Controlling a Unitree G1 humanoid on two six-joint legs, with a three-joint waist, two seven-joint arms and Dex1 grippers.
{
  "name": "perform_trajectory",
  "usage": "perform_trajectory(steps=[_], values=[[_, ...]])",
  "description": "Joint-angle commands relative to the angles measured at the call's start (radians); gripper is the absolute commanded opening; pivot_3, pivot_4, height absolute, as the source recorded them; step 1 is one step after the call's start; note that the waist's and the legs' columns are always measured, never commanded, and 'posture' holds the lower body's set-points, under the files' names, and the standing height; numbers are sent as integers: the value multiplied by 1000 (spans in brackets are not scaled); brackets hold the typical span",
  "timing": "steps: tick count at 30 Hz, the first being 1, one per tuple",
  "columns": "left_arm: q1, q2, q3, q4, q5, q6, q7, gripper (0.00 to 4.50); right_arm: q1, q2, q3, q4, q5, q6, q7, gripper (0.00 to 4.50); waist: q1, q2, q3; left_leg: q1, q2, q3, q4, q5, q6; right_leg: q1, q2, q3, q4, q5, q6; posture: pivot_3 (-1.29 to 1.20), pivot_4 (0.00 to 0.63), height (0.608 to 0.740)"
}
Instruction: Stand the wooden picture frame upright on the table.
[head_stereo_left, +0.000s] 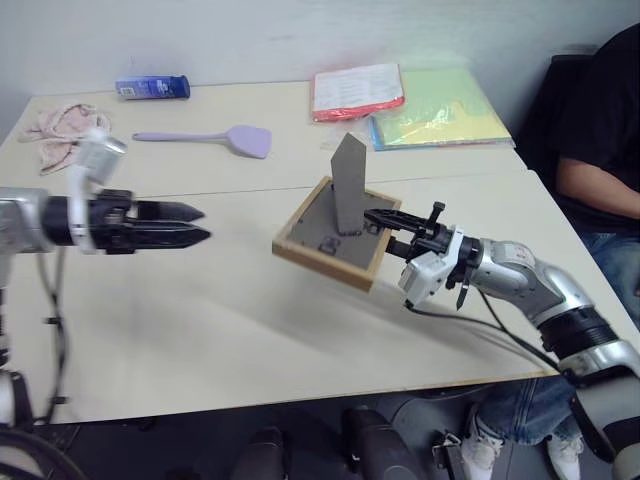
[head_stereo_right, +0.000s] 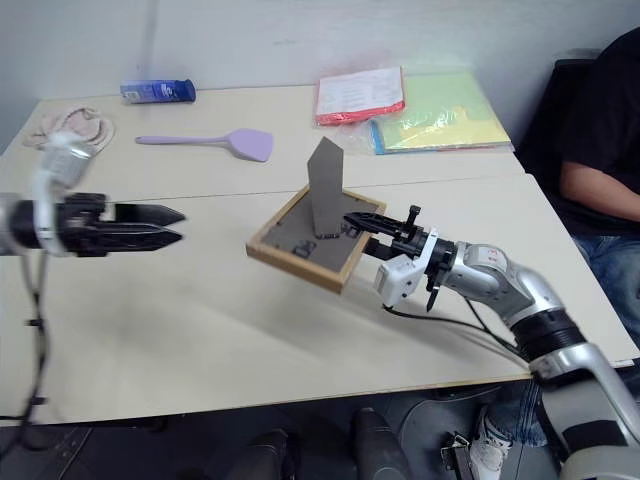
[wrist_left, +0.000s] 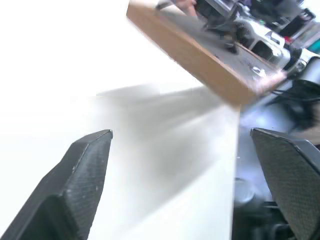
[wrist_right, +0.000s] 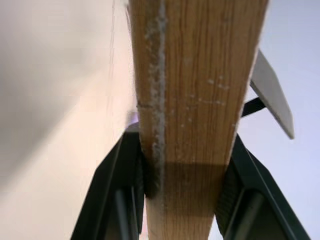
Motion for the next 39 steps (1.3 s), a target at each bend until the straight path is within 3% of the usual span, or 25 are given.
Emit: perform_trajectory(steps=[1, 4, 10, 17, 24, 25, 29, 33, 37, 39], values=[[69, 6, 64, -72, -4, -87, -2, 4500, 59, 26, -20, -239, 462, 335, 262, 1264, 6, 0, 0, 0, 0, 0, 1, 0, 1, 0, -1, 0, 1, 0, 0, 0, 150, 740], [120, -48, 91, -124, 12, -156, 72, 4500, 123, 61, -52, -371, 659, 602, 333, 1264, 29, 0, 0, 0, 0, -2, 4, -1, 2, 2, -2, -1, 2, 0, 0, 0, 150, 740], [183, -118, 80, -241, 17, -231, 152, 4500, 188, 141, -104, -389, 767, 928, 353, 1264, 61, 0, 0, -1, -1, -2, 4, -2, 2, 1, -2, -2, 2, 0, 1, 0, 150, 740], [175, -116, 68, -242, 11, -243, 157, 4500, 194, 242, -186, -267, 737, 1070, 395, 1264, 56, -1, -1, -1, -2, -1, 3, -2, 2, 0, -2, -1, 2, 0, 1, 0, 150, 740], [129, -108, 37, -194, 27, -255, 139, 4500, 231, 268, -245, -311, 745, 1192, 436, 1264, 58, -1, -1, -1, -2, -1, 3, -2, 2, 0, -2, -1, 2, 0, 1, 0, 150, 740], [121, -112, 31, -188, 28, -255, 138, 4500, 237, 269, -256, -323, 744, 1203, 436, 1996, 58, -1, -1, -1, -2, -1, 3, -2, 2, 0, -2, -1, 2, 0, 1, 0, 150, 740], [103, -123, 15, -174, 31, -259, 136, 4500, 267, 253, -285, -384, 715, 1219, 441, 3170, 57, -1, -1, -1, -2, -1, 3, -2, 2, 0, -2, -1, 2, 0, 1, 0, 150, 740], [89, -136, -14, -147, 44, -270, 128, 4500, 344, 153, -329, -525, 694, 1273, 435, 4487, 58, -1, -1, -1, -2, -1, 3, -2, 2, 0, -2, -1, 2, 0, 1, 0, 150, 740], [69, -153, -33, -127, 53, -283, 135, 4500, 465, -20, -453, -679, 723, 1335, 486, 4487, 65, 0, 0, -2, -2, -1, 4, -2, 3, 0, -2, -1, 2, 0, 1, 0, 150, 740], [70, -155, -51, -122, 84, -332, 123, 4500, 545, -153, -668, -727, 848, 1429, 554, 4487, 73, 1, 1, -2, -3, -1, 4, -2, 3, 0, -2, -1, 1, 0, 1, 0, 150, 740]])
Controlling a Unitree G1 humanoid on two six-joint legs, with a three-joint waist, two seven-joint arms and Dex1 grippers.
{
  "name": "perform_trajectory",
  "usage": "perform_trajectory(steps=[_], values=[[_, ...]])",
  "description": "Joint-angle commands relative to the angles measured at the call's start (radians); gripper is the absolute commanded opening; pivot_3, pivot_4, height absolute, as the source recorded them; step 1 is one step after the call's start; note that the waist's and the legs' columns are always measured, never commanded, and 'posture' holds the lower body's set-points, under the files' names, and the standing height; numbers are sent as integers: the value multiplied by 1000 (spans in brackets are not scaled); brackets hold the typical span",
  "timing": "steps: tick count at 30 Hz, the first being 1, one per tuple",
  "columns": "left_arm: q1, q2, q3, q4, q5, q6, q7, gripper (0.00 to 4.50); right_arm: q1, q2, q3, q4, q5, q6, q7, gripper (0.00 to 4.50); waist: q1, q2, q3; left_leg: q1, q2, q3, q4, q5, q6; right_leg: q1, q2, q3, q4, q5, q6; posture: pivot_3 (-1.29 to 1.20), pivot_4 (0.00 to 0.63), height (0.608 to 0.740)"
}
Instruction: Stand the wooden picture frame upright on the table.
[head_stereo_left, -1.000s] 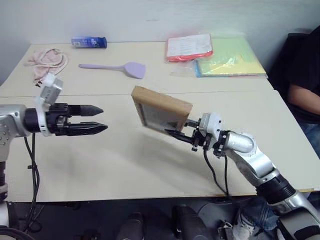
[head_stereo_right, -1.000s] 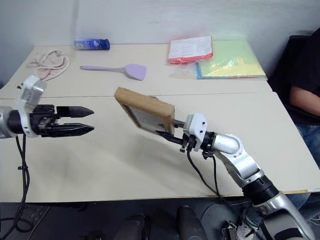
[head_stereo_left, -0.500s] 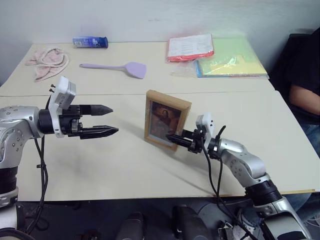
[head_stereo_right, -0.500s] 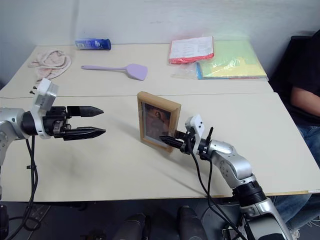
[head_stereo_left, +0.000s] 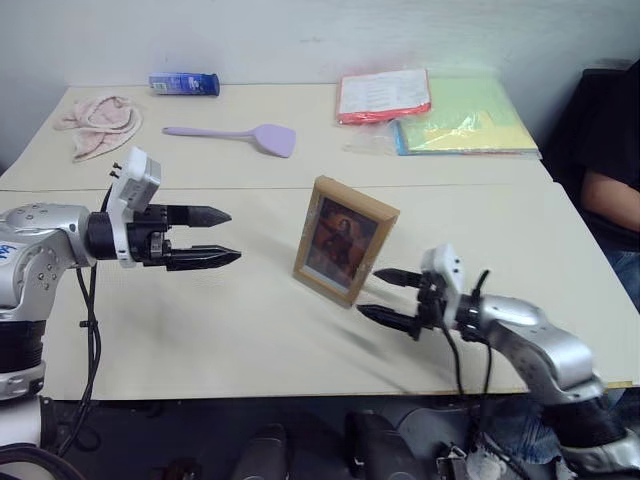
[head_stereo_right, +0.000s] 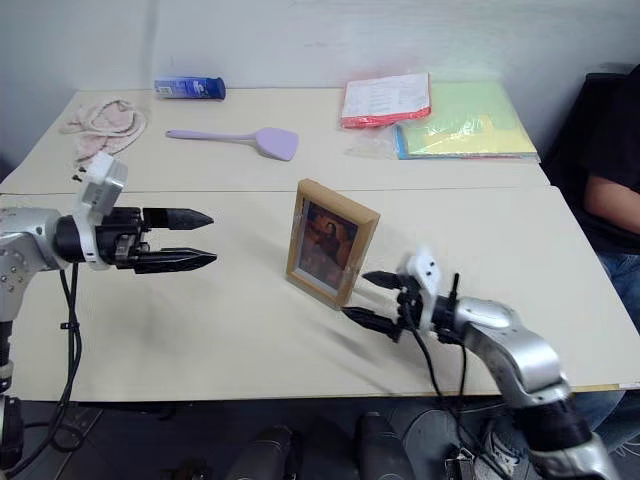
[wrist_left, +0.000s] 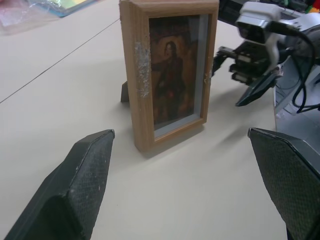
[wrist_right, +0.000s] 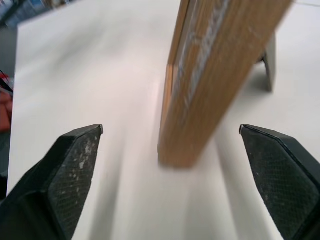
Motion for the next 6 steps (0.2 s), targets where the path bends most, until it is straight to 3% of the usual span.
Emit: perform_trajectory(steps=[1, 3, 6], values=[[-17, 4, -15, 1, 46, -84, -18, 4500, 85, -172, -331, -108, 200, 139, 96, 4487, 11, 2, 1, -1, 0, 0, 0, 0, 1, 0, 0, 0, -1, 0, 1, 0, 150, 740], [-20, -6, -18, 15, 50, -99, -24, 4500, 108, -233, -453, -105, 302, 206, 137, 4487, 12, 1, 1, 1, 0, 2, 0, -2, 4, 2, 0, 2, -3, 1, 2, 0, 150, 740], [-34, -28, -21, 38, 58, -114, -9, 4500, 119, -263, -519, -97, 346, 248, 151, 4487, 11, 0, 1, 4, 2, 1, 0, -3, 6, 3, 2, 1, -3, 1, 1, 0, 150, 740]])
